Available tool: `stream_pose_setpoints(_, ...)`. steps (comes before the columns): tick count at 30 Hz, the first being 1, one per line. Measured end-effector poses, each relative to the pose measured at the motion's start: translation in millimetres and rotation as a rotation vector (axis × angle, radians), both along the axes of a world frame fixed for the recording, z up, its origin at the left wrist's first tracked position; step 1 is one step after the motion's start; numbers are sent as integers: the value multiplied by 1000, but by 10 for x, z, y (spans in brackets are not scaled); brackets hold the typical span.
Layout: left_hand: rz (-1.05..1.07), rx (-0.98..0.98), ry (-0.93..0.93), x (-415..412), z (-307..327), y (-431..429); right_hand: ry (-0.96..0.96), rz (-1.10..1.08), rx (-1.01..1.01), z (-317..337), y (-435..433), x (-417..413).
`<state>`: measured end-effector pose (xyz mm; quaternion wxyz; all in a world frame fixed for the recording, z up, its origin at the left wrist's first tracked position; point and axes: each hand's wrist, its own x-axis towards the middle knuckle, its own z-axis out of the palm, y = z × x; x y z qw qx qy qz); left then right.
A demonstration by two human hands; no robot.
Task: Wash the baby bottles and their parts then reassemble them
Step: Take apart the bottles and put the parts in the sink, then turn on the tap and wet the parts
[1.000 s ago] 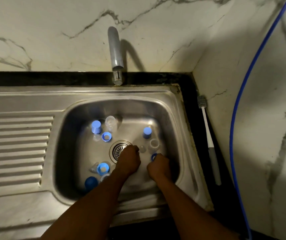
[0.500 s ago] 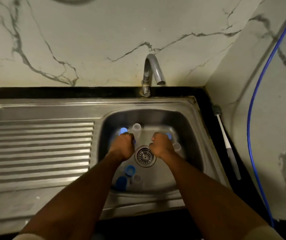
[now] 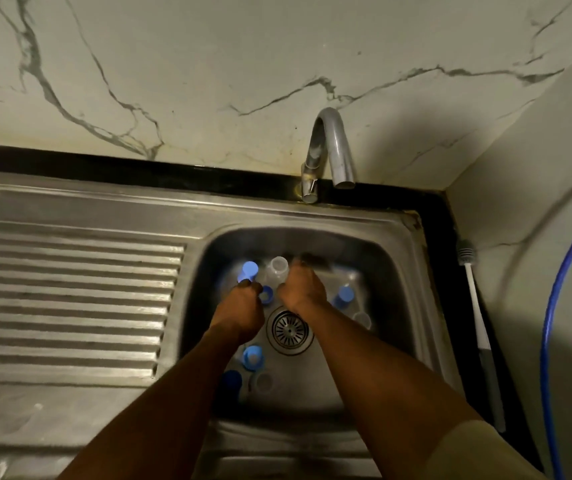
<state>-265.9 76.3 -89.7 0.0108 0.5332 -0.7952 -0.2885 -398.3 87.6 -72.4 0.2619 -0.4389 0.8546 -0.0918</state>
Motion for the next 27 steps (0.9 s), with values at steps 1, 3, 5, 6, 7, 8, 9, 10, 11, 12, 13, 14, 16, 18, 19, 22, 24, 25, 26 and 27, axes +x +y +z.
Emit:
stream_pose_setpoints(1,1,-1,-5,-42,-8,25,11,-18,-16,-13,5,-43)
stream_pose_setpoints(3,-15,-13,-8,-135,12,52,37,-58,-49,1,49,-141)
stream_pose_setpoints(5,-64,-42,-11,-273,49,56,64,-95,-100,73,135,-295)
stream_pose_setpoints(6,-91,-59,-11,-354,86,59,80,-119,-123,127,196,-397)
stream_pose_setpoints(7,-114,-72,-8,-426,123,57,102,-143,-146,180,249,-498)
stream_pose_setpoints(8,-143,-85,5,-519,160,61,125,-174,-167,244,318,-619)
stream_pose_setpoints(9,-178,-102,23,-611,194,67,147,-202,-188,309,385,-740)
stream_pose_setpoints(10,-210,-119,39,-700,231,76,165,-229,-209,369,450,-857)
stream_pose_setpoints(11,-234,-142,61,-786,271,90,176,-257,-227,433,517,-969)
stream_pose_setpoints(12,-250,-157,83,-849,308,105,181,-276,-243,480,574,-1060)
stream_pose_setpoints(13,-268,-173,104,-909,354,126,189,-285,-258,523,632,-1144)
stream_pose_setpoints(14,-285,-197,120,-954,386,142,201,-287,-269,563,690,-1211)
stream_pose_setpoints(16,-309,-257,117,-1005,478,150,213,-300,-282,642,786,-1287)
stream_pose_setpoints(18,-283,-298,119,-1030,571,54,215,-314,-301,700,839,-1318)
stream_pose_setpoints(19,-247,-303,131,-1046,623,-23,217,-323,-303,729,864,-1322)
stream_pose_setpoints(22,-27,-278,242,-1111,850,-288,208,-353,-295,756,953,-1334)
stream_pose_setpoints(24,132,-242,309,-1197,1047,-468,191,-391,-299,752,1021,-1348)
stream_pose_setpoints(25,183,-209,325,-1249,1126,-551,182,-406,-305,744,1047,-1353)
stream_pose_setpoints(26,216,-166,337,-1301,1190,-616,174,-412,-308,734,1064,-1354)
stream_pose_setpoints(27,239,-121,348,-1352,1233,-665,171,-409,-307,729,1074,-1349)
